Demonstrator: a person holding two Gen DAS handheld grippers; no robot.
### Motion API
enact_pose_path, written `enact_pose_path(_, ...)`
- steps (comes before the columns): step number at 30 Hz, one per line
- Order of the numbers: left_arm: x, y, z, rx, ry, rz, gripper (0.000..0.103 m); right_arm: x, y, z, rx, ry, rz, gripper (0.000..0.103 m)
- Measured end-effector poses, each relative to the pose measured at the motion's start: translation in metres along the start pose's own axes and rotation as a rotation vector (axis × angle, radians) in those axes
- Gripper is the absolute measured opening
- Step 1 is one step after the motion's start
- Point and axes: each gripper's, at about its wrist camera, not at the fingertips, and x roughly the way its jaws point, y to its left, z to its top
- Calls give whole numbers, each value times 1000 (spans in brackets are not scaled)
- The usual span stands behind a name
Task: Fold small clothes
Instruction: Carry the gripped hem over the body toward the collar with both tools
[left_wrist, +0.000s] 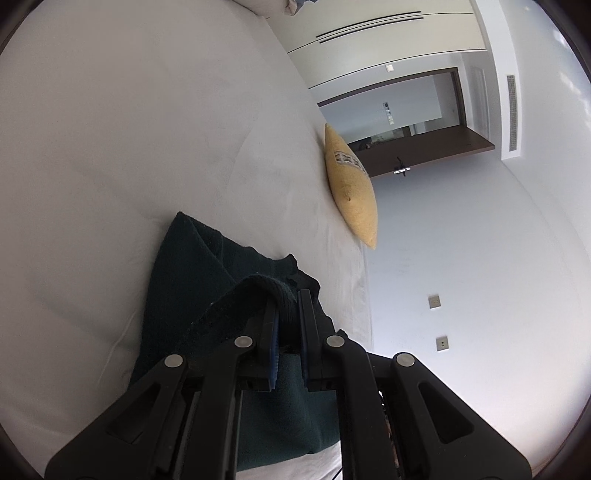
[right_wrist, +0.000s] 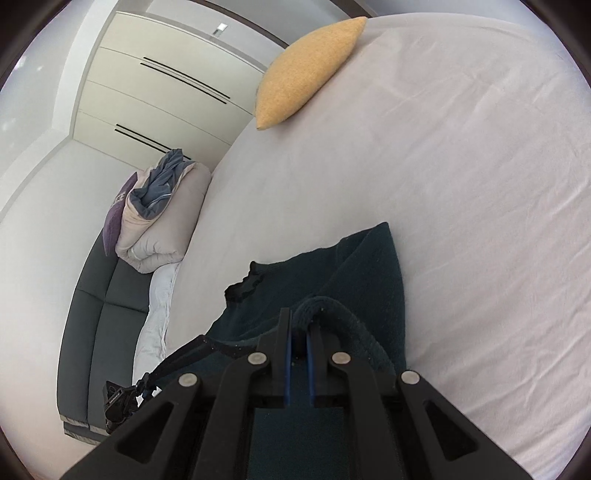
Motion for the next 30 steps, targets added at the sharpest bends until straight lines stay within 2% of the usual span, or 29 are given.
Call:
enact_pose_path(8,58,22,35,-25,2,55,7,40,-14,22,54,17,-37,8)
enact_pose_path(16,97,45,50,-32,15,110,8,62,-32,39,107,39,-88,8)
enact_pose_path(19,109,63,54,-74,16,120,9,65,-40,43,164,25,-48,10)
enact_pose_path(20,112,68,56,-78,14,122,9,63,-39,45,158,11,-39,16)
enact_pose_path(23,117,77,62,-89,13,126,9,61,-30,51,100,-32,-46,44)
enact_pose_path(24,119,79,63,-90,15,123,10,60,-29,53,94,-42,-52,50)
enact_pose_path(27,119,76,68,-78,6,99,22,56,-31,56,103,-76,-87,57)
enact_pose_path(28,118,75,71,-71,-3,86,34,54,-32,56,100,-83,-86,57)
enact_pose_path(29,115,71,72,-66,-7,82,56,52,-33,54,101,-89,-88,57)
enact_pose_path(30,111,69,74,-57,-24,74,65,48,-33,52,103,-96,-95,57)
